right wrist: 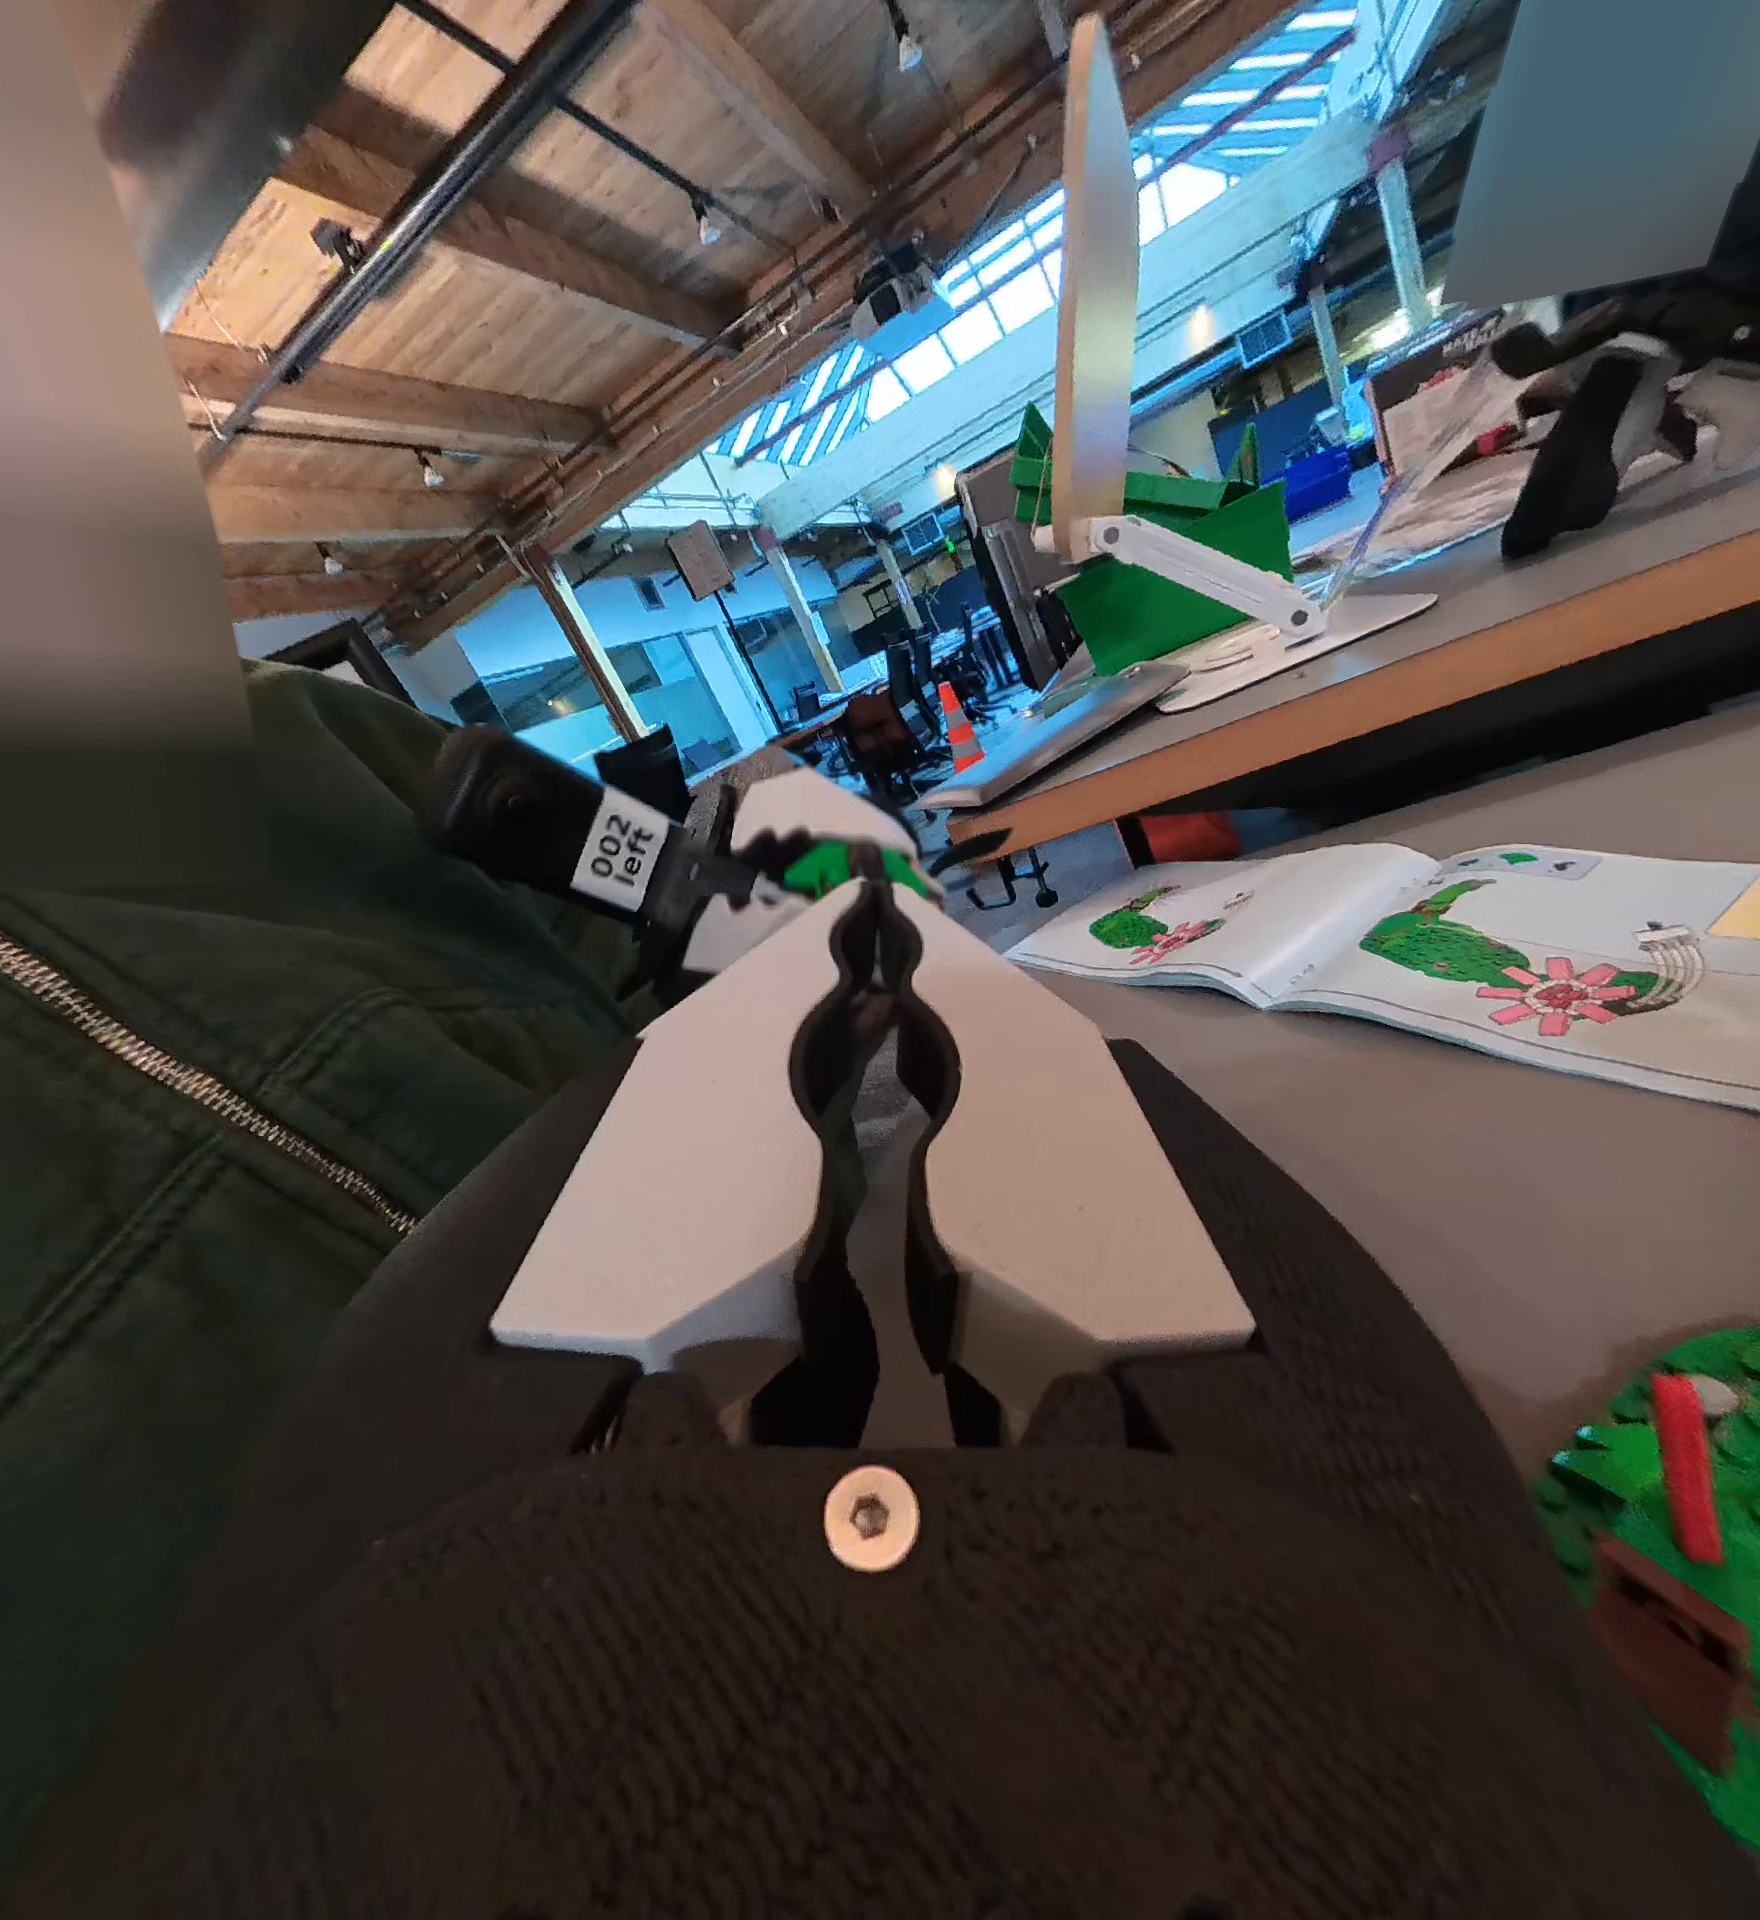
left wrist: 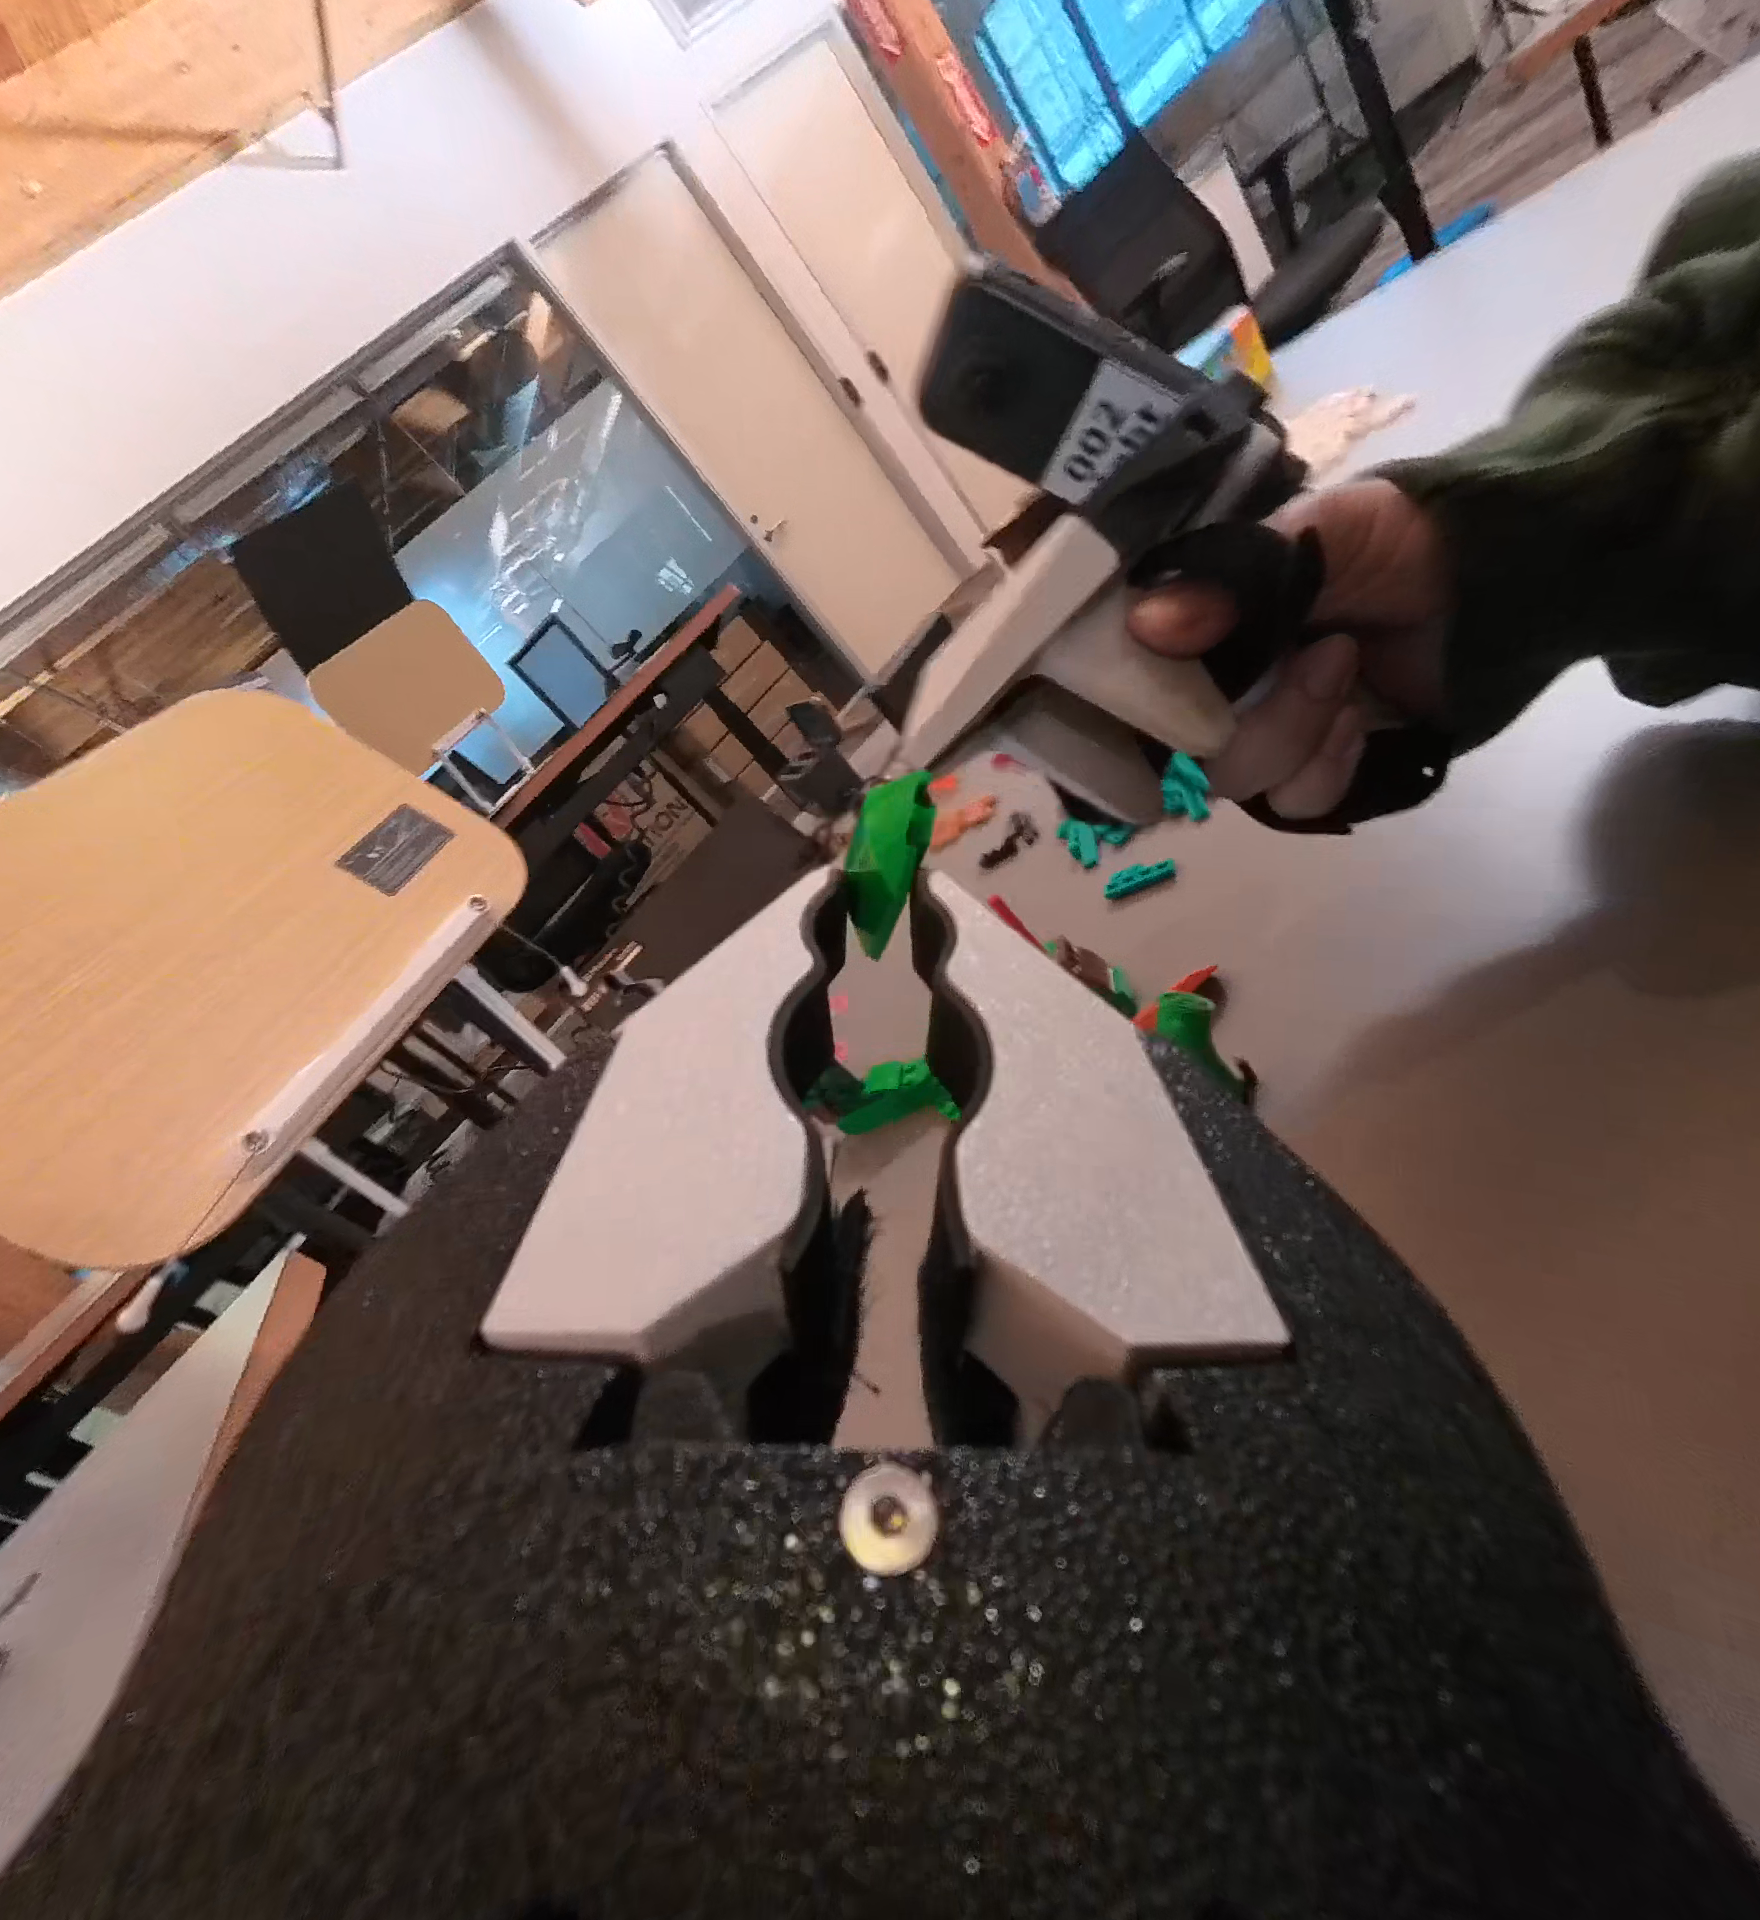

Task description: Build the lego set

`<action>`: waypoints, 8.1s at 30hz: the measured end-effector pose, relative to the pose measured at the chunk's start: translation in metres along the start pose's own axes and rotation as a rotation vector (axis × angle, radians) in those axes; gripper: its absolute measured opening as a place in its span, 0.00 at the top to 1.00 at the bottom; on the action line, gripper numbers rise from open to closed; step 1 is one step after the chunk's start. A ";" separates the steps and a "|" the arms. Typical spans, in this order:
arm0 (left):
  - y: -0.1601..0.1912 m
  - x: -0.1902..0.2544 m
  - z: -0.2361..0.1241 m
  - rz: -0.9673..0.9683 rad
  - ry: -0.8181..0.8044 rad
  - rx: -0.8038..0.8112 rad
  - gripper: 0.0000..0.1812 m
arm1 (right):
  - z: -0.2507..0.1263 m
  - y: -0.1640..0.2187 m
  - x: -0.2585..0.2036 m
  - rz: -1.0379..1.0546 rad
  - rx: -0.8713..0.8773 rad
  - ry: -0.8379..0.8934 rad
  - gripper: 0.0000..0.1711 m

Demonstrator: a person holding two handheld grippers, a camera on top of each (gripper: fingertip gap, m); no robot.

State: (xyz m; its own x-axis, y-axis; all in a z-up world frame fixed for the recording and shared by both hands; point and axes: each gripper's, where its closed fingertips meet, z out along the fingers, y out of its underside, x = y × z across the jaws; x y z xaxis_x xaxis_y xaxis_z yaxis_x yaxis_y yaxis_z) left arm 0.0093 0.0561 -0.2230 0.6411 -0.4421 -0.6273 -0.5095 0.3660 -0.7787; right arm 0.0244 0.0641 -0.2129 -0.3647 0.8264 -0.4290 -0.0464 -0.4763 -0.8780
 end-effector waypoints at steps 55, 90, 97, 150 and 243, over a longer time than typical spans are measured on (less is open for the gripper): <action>-0.006 -0.008 -0.004 -0.105 -0.045 0.082 0.94 | 0.020 -0.002 -0.007 -0.081 0.161 0.082 0.97; -0.001 0.000 -0.003 -0.103 -0.016 0.088 0.94 | 0.017 0.005 -0.004 0.003 0.001 0.049 0.97; 0.008 0.013 0.001 -0.175 0.093 0.064 0.84 | 0.007 0.013 0.005 -0.107 -0.134 0.119 0.97; 0.005 0.012 0.010 -0.490 0.180 0.083 0.95 | 0.005 0.018 0.004 -0.663 -0.251 0.280 0.96; 0.051 0.031 0.015 -0.610 0.279 -0.093 0.85 | -0.016 0.047 0.054 -0.233 -0.433 0.437 0.92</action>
State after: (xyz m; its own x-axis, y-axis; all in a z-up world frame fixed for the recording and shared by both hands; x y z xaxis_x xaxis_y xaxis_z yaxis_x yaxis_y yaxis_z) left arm 0.0118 0.0731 -0.2826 0.6639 -0.7465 -0.0446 -0.1585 -0.0822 -0.9839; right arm 0.0179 0.0906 -0.2810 0.0255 0.9827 -0.1836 0.3333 -0.1815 -0.9252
